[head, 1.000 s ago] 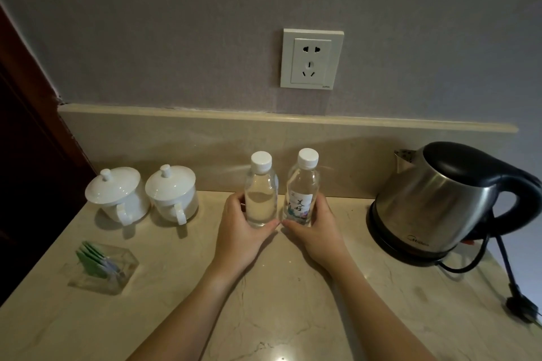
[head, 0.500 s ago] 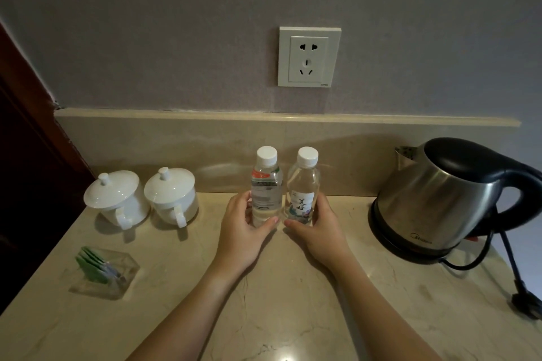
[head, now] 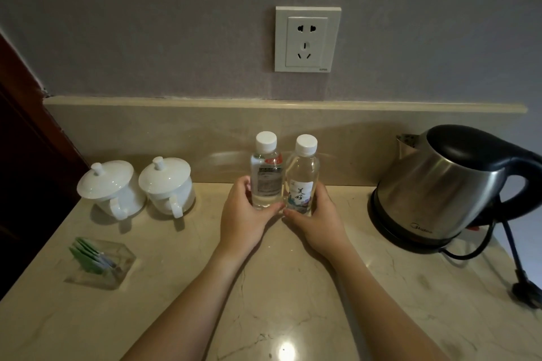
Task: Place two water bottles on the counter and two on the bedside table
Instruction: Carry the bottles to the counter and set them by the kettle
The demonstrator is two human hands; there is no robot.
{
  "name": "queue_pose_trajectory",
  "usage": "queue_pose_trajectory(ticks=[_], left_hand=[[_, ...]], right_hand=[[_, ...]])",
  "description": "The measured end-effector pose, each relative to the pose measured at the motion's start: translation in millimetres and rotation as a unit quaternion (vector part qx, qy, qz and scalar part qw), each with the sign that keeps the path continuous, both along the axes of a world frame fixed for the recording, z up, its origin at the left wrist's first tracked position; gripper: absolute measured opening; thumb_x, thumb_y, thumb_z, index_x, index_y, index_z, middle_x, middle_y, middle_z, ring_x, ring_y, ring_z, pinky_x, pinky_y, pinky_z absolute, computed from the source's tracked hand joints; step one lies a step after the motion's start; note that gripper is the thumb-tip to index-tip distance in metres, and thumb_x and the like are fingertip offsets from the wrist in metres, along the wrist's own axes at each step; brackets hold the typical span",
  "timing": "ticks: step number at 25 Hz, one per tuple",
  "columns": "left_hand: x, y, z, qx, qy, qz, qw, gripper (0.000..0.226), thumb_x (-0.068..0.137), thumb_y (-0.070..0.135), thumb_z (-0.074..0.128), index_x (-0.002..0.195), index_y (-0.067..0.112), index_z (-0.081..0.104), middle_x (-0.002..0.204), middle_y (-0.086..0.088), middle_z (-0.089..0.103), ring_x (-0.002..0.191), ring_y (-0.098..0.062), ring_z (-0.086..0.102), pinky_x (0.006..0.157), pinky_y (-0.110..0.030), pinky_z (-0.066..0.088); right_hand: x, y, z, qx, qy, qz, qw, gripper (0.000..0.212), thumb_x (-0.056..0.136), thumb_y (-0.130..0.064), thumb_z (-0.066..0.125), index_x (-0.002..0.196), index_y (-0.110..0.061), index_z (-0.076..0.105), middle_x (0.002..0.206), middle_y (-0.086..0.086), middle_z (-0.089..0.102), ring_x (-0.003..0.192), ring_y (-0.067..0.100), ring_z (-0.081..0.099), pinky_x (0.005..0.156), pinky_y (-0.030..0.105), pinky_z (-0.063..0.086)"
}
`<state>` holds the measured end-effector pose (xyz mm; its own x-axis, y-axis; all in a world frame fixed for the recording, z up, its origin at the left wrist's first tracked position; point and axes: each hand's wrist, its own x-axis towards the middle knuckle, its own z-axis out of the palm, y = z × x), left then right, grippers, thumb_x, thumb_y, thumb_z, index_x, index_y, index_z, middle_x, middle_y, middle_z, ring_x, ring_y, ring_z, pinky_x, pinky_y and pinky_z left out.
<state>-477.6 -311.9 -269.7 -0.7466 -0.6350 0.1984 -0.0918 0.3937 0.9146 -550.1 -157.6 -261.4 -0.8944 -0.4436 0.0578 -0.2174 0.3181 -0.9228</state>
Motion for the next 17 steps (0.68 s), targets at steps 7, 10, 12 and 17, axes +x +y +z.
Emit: queue_pose_trajectory(ticks=[7,10,12,17], left_hand=[[-2.2,-6.3,-1.1,-0.042,-0.009,-0.002,0.999,0.06,0.06,0.038,0.089,0.108,0.035,0.054,0.107,0.008,0.061,0.099,-0.008,0.063,0.082,-0.032,0.055],[-3.7,-7.1,-4.4,-0.032,-0.011,0.0,0.999,0.072,0.06,0.033,0.09,0.123,0.027,0.054,0.11,0.007,0.069,0.099,-0.007,0.068,0.088,-0.039,0.057],[-3.9,-9.9,-7.2,-0.029,-0.012,0.0,1.0,0.075,0.062,0.036,0.087,0.127,0.031,0.052,0.116,0.007,0.065,0.107,-0.01,0.064,0.092,-0.042,0.055],[-6.9,-3.7,-0.5,-0.015,-0.011,0.027,0.999,0.064,0.06,0.041,0.087,0.109,0.039,0.048,0.104,0.011,0.068,0.099,-0.013,0.067,0.081,-0.035,0.056]], right_hand=[[-1.7,-0.3,-0.2,0.005,-0.012,-0.015,1.0,0.065,0.078,-0.023,0.084,0.128,-0.036,0.044,0.1,-0.032,0.06,0.088,-0.016,0.06,0.072,0.009,0.047],[-3.6,0.2,-0.5,0.012,-0.012,-0.017,1.0,0.058,0.079,-0.023,0.083,0.125,-0.028,0.047,0.096,-0.031,0.058,0.082,-0.017,0.058,0.067,0.008,0.045],[-3.1,-0.4,-1.2,0.014,-0.002,-0.023,1.0,0.05,0.079,-0.023,0.082,0.121,-0.027,0.053,0.099,-0.027,0.064,0.087,-0.01,0.062,0.074,0.013,0.048],[-2.7,-1.6,-3.2,0.016,0.012,-0.027,0.999,0.043,0.08,-0.025,0.08,0.112,-0.037,0.055,0.104,-0.023,0.067,0.097,-0.007,0.063,0.084,0.02,0.051]])
